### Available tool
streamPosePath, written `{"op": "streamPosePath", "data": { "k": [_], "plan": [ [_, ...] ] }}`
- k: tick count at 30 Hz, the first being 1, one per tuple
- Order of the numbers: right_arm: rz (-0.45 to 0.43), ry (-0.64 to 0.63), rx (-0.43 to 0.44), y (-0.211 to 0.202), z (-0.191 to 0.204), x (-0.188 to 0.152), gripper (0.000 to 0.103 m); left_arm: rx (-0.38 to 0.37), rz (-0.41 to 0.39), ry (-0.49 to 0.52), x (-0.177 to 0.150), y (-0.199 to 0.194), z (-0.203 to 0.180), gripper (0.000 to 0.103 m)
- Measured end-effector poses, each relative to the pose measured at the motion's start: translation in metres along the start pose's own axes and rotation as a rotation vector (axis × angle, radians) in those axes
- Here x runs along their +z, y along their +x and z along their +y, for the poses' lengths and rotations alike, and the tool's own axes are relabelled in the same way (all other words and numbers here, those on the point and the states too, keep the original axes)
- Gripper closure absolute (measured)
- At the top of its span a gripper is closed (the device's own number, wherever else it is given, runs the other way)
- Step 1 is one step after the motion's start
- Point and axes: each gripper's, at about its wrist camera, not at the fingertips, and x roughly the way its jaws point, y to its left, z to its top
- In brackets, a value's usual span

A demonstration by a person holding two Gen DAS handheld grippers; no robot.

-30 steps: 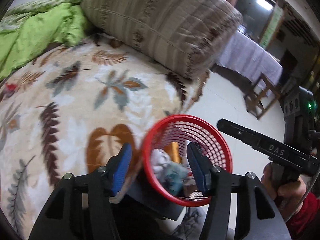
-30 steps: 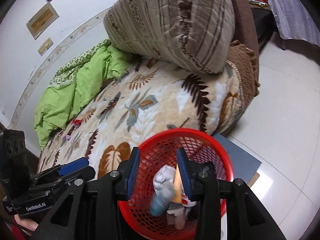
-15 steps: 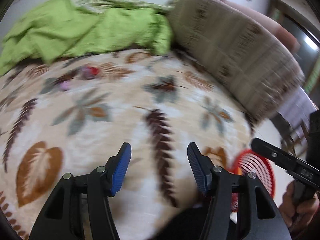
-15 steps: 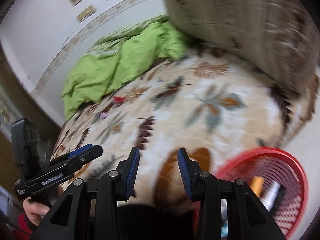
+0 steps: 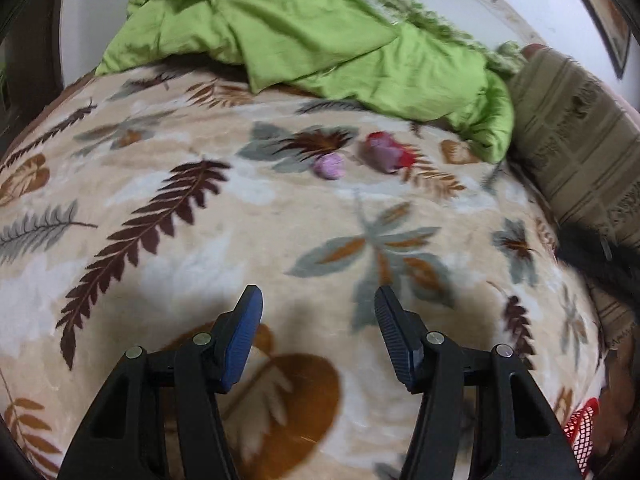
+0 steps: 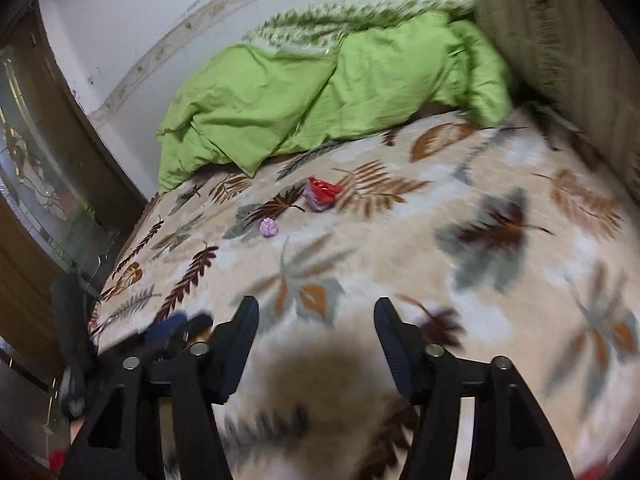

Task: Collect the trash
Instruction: 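Grasp the pink wrapper with the left tool while the right tool grasps the red packet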

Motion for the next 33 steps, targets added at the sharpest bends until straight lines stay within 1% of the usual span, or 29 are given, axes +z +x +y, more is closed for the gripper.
{"op": "streamPosePath", "data": {
  "k": [5,7,8,11,14,18,19,20,22,24,26,28,31,32,33],
  "plan": [
    [0.029,0.07,0.016,0.078,-0.008,0.047,0.039,0.018,-0.002,-0.022,0.004,0.005,0.016,0.046],
    [0.032,0.112,0.012,0.109,-0.016,0.064,0.039,0.01,0.01,-0.032,0.006,0.008,0.019,0.046],
    [0.048,0.142,0.014,0.128,-0.022,0.074,0.039,0.004,0.01,-0.041,0.008,0.009,0.021,0.046],
    [0.078,0.187,0.008,0.168,-0.029,0.089,0.039,0.008,-0.002,-0.054,0.014,0.009,0.025,0.046],
    [0.107,0.175,-0.03,0.202,-0.03,0.099,0.039,0.008,-0.003,-0.074,0.019,0.012,0.031,0.046],
    [0.128,0.157,-0.057,0.23,-0.029,0.103,0.039,0.009,0.003,-0.1,0.023,0.015,0.042,0.046],
    [0.111,0.14,-0.067,0.232,-0.026,0.104,0.041,0.013,0.0,-0.108,0.024,0.015,0.045,0.046],
    [0.106,0.123,-0.065,0.233,-0.024,0.105,0.06,0.017,-0.003,-0.117,0.025,0.014,0.048,0.046],
    [0.106,0.074,-0.052,0.235,-0.014,0.104,0.066,0.024,-0.006,-0.134,0.027,0.014,0.054,0.046],
    [0.116,0.037,-0.021,0.236,-0.005,0.099,0.068,0.021,-0.002,-0.159,0.029,0.016,0.061,0.046],
    [0.141,-0.013,0.023,0.235,0.01,0.087,0.069,0.012,0.006,-0.189,0.029,0.018,0.068,0.046],
    [0.179,-0.068,0.113,0.229,0.029,0.07,0.069,0.016,0.005,-0.199,0.03,0.018,0.071,0.046],
    [0.263,-0.095,0.288,0.215,0.05,0.045,0.069,0.021,-0.003,-0.211,0.031,0.018,0.078,0.046],
    [0.273,-0.096,0.318,0.208,0.054,0.038,0.069,0.021,-0.005,-0.212,0.032,0.018,0.08,0.046],
    [0.271,-0.092,0.327,0.201,0.055,0.033,0.069,0.021,-0.006,-0.213,0.033,0.019,0.082,0.046]
  ]
}}
